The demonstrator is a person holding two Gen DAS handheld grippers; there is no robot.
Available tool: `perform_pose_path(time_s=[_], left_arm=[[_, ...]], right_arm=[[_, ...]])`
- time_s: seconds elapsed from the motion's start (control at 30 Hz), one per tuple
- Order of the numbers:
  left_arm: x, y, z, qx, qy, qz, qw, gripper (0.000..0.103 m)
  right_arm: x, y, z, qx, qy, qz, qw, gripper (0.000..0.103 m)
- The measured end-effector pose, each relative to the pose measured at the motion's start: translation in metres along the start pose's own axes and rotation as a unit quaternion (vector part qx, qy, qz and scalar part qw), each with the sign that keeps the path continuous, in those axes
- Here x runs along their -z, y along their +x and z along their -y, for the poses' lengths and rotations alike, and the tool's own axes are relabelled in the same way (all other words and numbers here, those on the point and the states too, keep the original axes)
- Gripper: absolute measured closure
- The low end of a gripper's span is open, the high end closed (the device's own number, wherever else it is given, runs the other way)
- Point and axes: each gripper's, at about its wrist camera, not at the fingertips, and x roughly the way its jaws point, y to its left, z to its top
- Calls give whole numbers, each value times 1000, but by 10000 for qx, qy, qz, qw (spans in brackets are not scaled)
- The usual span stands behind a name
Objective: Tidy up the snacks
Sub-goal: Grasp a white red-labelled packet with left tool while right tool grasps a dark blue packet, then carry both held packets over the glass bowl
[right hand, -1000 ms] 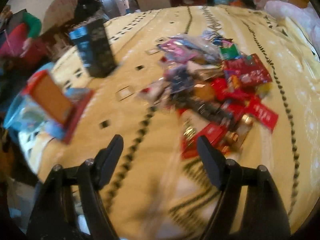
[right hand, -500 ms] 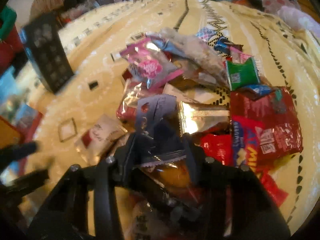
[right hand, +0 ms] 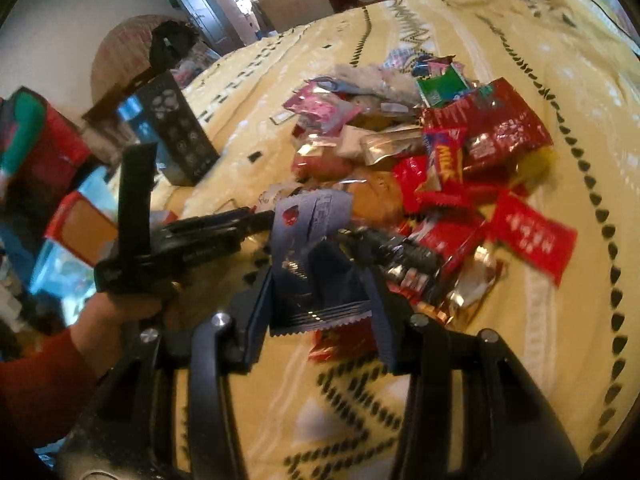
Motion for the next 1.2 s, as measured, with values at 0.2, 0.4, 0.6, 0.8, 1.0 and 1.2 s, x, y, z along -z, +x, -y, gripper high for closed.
perform_pose_path(time_s=[0.2, 0.4, 0.6, 0.8, 1.0, 1.2], left_arm=[[5, -3, -2, -367, 120, 86, 9992, 46], [5, 16, 3, -695, 242, 149, 9972, 37], [1, -25, 13, -559, 217, 506, 9969, 60], [3, -108, 24, -530, 202, 1157, 9917, 61], [6, -207, 11, -781, 30, 1840, 9798, 61], [15, -300, -43, -1509, -482, 2421, 9572, 61]], right_arm=[[18, 7, -18, -11, -382, -213, 9990, 56], [30, 21, -12, 4, -189, -425, 9989, 55], [26, 9, -17, 63, -253, -247, 9994, 57], [22, -16, -27, 84, -289, 29, 9995, 57], [-6, -55, -65, 46, -610, 674, 9958, 57], [-47, -74, -138, -401, -1152, 1168, 9856, 57]])
